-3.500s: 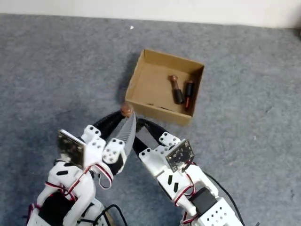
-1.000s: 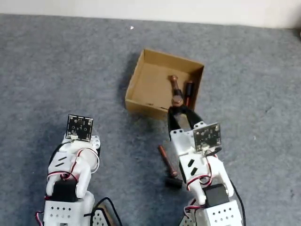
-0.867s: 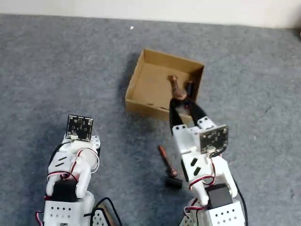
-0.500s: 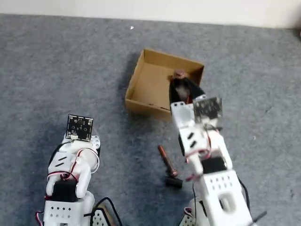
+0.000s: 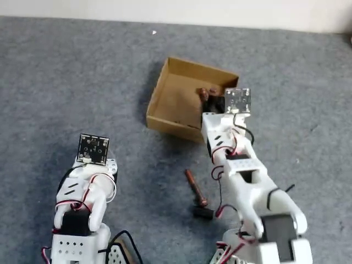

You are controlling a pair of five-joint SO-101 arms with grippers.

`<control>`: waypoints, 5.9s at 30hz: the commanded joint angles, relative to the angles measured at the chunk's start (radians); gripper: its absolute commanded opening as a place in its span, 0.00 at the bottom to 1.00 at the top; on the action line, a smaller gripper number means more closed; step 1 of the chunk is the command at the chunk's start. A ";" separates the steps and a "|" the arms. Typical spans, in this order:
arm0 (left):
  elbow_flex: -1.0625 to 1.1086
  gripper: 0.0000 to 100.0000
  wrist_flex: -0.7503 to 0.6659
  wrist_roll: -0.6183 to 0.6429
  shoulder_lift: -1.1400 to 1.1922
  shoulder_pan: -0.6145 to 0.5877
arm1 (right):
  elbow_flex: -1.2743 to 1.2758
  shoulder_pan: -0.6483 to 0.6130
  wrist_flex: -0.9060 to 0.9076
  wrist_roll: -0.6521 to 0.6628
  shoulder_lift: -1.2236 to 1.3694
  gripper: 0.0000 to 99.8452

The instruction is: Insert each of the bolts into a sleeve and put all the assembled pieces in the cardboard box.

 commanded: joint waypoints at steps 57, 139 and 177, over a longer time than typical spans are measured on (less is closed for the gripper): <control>0.021 0.01 0.002 -0.011 -0.001 -0.010 | 0.136 -0.420 1.411 0.431 -0.461 0.12; 0.007 0.01 -0.014 -0.009 -0.008 -0.171 | 0.282 -0.407 0.914 0.428 -0.691 0.00; 0.010 0.01 -0.183 -0.005 -0.008 -0.444 | -0.262 -0.550 1.253 0.361 -0.059 0.00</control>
